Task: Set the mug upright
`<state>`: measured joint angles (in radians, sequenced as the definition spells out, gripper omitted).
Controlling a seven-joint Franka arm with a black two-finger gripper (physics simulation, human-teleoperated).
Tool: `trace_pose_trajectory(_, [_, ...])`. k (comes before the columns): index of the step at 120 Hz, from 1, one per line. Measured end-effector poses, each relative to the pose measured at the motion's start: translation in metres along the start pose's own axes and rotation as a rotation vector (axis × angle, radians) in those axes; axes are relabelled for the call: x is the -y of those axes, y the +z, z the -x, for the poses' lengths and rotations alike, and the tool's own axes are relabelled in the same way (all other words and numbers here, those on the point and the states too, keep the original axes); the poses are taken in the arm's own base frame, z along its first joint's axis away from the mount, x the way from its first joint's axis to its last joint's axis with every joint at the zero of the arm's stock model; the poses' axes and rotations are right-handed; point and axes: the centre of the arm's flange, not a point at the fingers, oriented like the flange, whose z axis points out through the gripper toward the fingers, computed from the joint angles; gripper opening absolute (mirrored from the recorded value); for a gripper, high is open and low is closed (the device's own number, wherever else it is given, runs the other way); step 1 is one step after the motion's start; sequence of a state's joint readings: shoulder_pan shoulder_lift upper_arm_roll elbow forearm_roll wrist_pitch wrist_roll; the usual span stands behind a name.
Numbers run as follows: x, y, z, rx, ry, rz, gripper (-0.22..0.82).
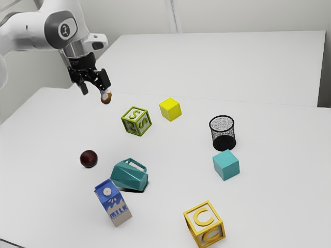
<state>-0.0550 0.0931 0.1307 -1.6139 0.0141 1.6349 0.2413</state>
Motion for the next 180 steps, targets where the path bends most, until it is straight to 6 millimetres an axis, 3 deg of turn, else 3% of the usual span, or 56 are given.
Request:
trace_pose_trajectory(16, [0.002, 0.006, -0.002, -0.027, 0.018, 0.001, 0.6])
trace_pose_trajectory(35, [0.044, 0.047, 0.017, -0.002, -0.083, 0.127, 0.6])
trace_pose_trajectory(48, [0.058, 0.075, 0.028, 0.012, -0.143, 0.239, 0.6])
trace_pose_trajectory(77, [0.046, 0.144, 0.048, 0.076, -0.218, 0.496, 0.6])
trace_pose_trajectory(101, [0.053, 0.173, 0.055, 0.094, -0.236, 0.587, 0.6])
trace_pose_trajectory(122, [0.047, 0.212, 0.064, 0.149, -0.243, 0.668, 0.6])
trace_pose_trajectory(180, [0.027, 0.273, 0.064, 0.209, -0.251, 0.798, 0.6])
